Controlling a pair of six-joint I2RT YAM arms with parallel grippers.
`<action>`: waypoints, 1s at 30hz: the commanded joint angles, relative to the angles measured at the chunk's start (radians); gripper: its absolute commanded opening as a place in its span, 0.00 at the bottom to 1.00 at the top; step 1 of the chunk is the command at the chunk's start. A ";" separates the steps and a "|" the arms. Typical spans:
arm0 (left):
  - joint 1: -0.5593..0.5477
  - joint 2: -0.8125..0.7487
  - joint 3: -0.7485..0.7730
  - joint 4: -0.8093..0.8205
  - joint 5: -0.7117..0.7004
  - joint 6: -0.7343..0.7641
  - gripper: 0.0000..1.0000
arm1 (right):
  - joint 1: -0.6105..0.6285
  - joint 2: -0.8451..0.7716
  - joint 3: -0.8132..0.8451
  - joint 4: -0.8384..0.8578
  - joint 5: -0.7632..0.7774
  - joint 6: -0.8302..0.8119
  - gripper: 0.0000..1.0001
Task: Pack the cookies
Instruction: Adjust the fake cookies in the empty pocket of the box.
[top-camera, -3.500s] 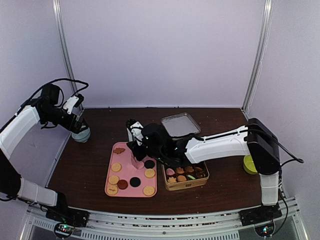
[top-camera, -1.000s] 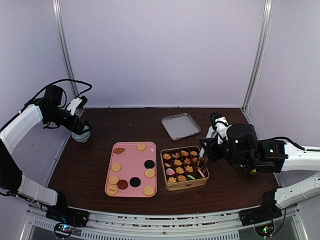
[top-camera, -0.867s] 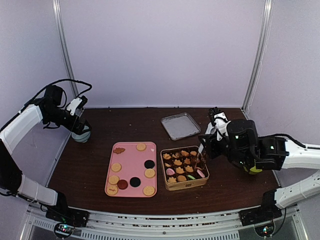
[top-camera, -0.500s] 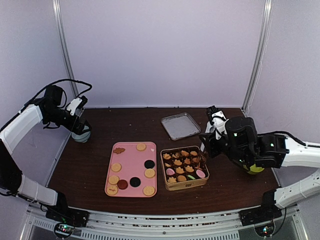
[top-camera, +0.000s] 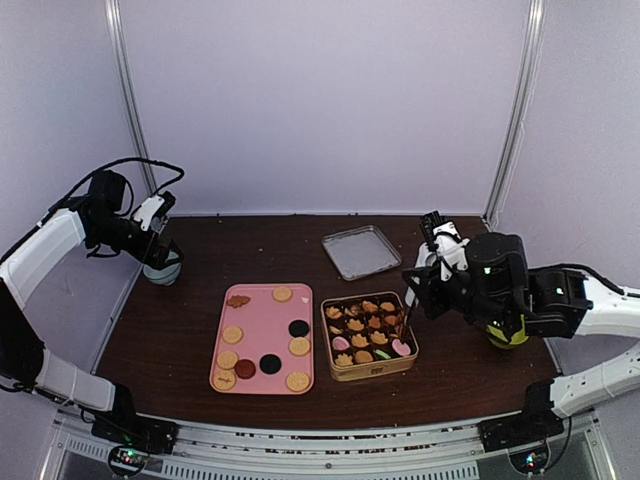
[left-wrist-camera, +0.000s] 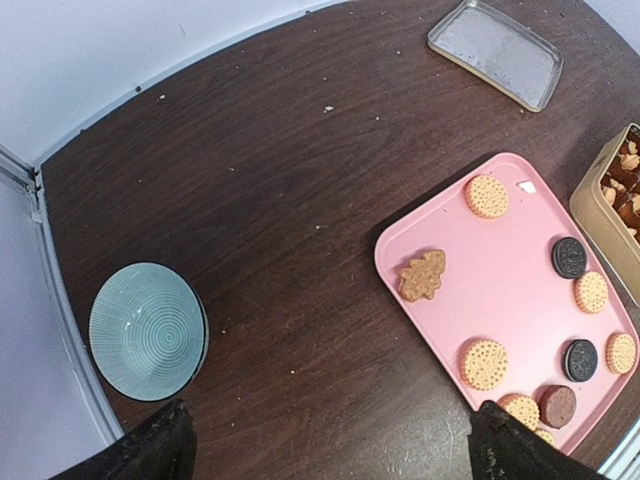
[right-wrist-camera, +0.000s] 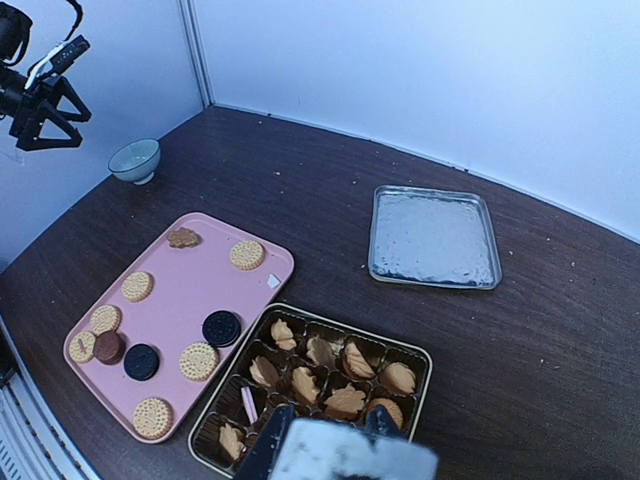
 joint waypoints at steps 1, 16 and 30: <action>-0.004 -0.005 0.015 0.005 0.022 0.011 0.98 | 0.018 0.027 0.003 0.035 -0.018 0.024 0.17; -0.004 -0.001 0.024 -0.007 0.023 0.023 0.98 | 0.019 0.067 -0.025 0.043 -0.001 0.046 0.15; -0.004 -0.002 0.028 -0.006 0.030 0.019 0.98 | -0.003 0.000 -0.056 -0.016 0.057 0.032 0.14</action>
